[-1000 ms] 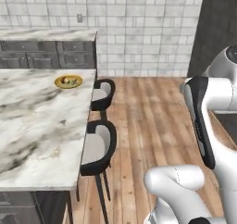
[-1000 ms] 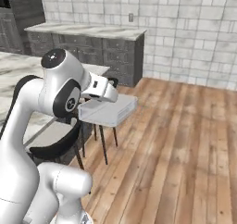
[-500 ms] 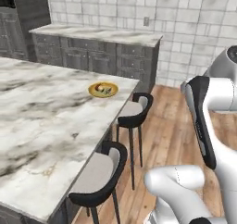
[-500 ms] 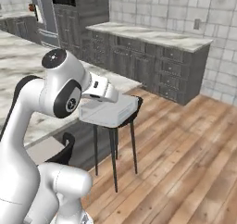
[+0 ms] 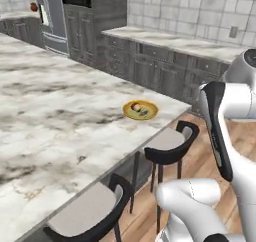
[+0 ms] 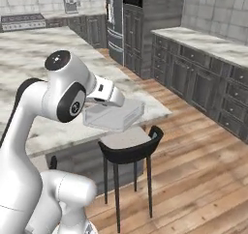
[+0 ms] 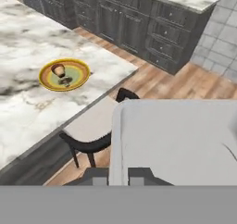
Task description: Retrieve the tupperware and aluminum foil from the cabinet and place them on the dining counter near the plate with mushrooms to prepare for storing leftovers.
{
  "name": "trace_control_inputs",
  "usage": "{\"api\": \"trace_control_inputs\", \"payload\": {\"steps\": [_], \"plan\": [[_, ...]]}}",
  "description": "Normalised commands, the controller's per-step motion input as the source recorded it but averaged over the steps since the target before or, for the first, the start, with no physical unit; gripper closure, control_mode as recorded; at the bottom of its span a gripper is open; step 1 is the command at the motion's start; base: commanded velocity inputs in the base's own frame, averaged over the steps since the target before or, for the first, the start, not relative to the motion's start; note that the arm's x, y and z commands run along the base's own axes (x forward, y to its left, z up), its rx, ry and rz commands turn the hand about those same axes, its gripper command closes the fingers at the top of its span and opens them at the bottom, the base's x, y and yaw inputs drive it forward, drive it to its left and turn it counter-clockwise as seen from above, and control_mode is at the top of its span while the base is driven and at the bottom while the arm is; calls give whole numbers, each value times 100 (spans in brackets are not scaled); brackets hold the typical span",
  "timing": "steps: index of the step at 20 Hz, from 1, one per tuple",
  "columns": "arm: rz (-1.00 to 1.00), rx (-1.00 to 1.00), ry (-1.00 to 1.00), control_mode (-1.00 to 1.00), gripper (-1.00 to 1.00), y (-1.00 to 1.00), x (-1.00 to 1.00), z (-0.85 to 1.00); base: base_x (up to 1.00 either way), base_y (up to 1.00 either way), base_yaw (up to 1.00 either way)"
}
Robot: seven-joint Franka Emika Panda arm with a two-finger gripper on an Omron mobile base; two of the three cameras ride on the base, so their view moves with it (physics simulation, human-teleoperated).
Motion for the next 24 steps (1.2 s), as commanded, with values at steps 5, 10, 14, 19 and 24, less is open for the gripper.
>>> {"api": "trace_control_inputs", "payload": {"steps": [5,10,14,19,24], "plan": [[0,0,0,100,100,0,0,0,50,-96,58],[0,0,0,100,100,0,0,0,43,-97,58],[0,0,0,100,100,0,0,0,33,-100,56],[11,0,-1,-100,100,1,15,-9,51,-31,49],[35,-2,-3,-100,100,59,67,-54,0,0,0]]}}
